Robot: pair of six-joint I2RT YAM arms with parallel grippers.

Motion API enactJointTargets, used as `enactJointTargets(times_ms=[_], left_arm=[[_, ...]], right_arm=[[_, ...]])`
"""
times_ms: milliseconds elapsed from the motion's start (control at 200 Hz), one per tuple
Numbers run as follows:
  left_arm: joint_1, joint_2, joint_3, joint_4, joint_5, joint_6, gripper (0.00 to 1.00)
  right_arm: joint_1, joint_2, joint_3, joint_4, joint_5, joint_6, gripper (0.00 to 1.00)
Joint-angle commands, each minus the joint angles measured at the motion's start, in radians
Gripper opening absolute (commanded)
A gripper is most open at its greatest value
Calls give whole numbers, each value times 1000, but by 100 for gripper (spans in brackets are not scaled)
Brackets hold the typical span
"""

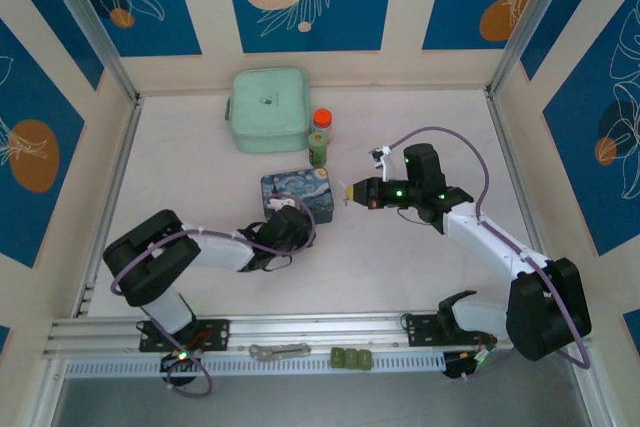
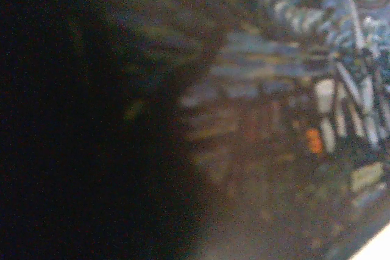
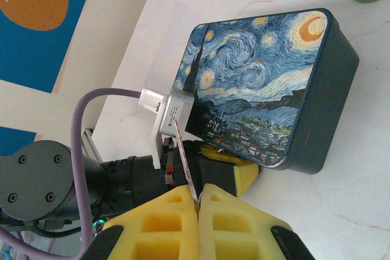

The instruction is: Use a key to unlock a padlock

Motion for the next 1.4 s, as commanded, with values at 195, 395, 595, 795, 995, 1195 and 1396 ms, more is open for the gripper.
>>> enactJointTargets(times_ms=[195, 395, 595, 795, 995, 1195, 1396], left_arm=[[-7, -20, 30, 43, 81, -10, 0], [0, -48, 51, 96, 132, -37, 0], [40, -33, 54, 235, 232, -124, 0], [83, -21, 64, 349, 328, -189, 0], [100, -7, 93, 393, 379, -234, 0], [106, 70, 107, 535, 417, -333, 0], [105, 129, 110, 628, 425, -392, 0]], right_arm=[[6, -20, -65, -15, 3, 14, 0], [-30, -20, -109, 19, -56, 61, 0], [-83, -43, -168, 79, -166, 104, 0], [-129, -108, -253, 147, -243, 148, 0], [-138, -137, -318, 216, -320, 189, 0], [-135, -67, -367, 340, -367, 242, 0], [-139, 22, -361, 396, -388, 241, 0]])
